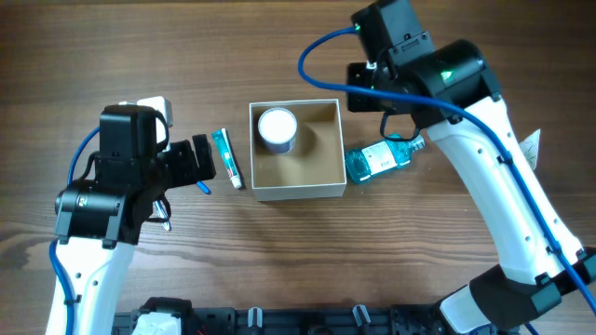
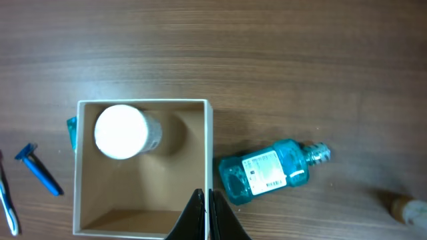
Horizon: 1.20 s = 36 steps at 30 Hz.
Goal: Pack container
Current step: 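Grasp the lying mouthwash bottle by its cap with the right gripper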
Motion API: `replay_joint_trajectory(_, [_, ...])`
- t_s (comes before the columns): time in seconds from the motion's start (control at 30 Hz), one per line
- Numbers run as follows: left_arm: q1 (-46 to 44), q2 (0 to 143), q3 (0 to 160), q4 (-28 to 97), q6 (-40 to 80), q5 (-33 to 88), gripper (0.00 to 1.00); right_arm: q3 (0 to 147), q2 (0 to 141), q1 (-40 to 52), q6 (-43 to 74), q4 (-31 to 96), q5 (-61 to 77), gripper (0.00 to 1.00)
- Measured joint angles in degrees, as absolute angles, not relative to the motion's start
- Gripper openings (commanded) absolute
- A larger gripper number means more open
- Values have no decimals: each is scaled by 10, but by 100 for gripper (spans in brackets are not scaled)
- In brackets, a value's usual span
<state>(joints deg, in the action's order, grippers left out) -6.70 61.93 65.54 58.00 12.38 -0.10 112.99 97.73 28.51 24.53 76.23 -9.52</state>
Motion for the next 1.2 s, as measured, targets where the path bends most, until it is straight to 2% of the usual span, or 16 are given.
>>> replay_joint_trajectory(0.07, [-67, 619, 655, 581, 124, -1, 100, 1130, 977, 269, 258, 770, -95, 6])
replay_joint_trajectory(0.13, [-67, 619, 655, 581, 124, -1, 100, 1130, 977, 254, 270, 776, -95, 13])
replay_joint_trajectory(0.2, [-67, 619, 655, 581, 124, -1, 100, 1130, 977, 240, 293, 787, -95, 30])
replay_joint_trajectory(0.23, [-67, 619, 655, 581, 124, -1, 100, 1130, 977, 231, 302, 791, -95, 44])
replay_joint_trajectory(0.27, [-67, 619, 655, 581, 124, -1, 100, 1130, 977, 217, 315, 797, -96, 64])
replay_joint_trajectory(0.37, [-67, 619, 655, 581, 124, -1, 100, 1130, 977, 178, 344, 817, -97, 73])
replay_joint_trajectory(0.47, [-67, 619, 655, 581, 124, -1, 100, 1129, 977, 139, 360, 823, -92, 78])
replay_joint_trajectory(0.57, [-67, 619, 655, 581, 124, -1, 100, 1099, 976, 99, 376, 808, -75, 94])
replay_joint_trajectory(0.73, [-67, 619, 655, 582, 124, -1, 100, 953, 978, 48, 404, 728, -24, 97])
replay_joint_trajectory(0.9, [-67, 619, 655, 583, 124, -1, 100, 801, 981, 36, 429, 594, 26, 87])
replay_joint_trajectory(1.0, [-67, 619, 655, 583, 124, -1, 100, 734, 981, 35, 457, 531, 32, 87])
replay_joint_trajectory(1.2, [-67, 619, 655, 583, 124, -1, 100, 704, 1018, 35, 507, 483, 32, 89])
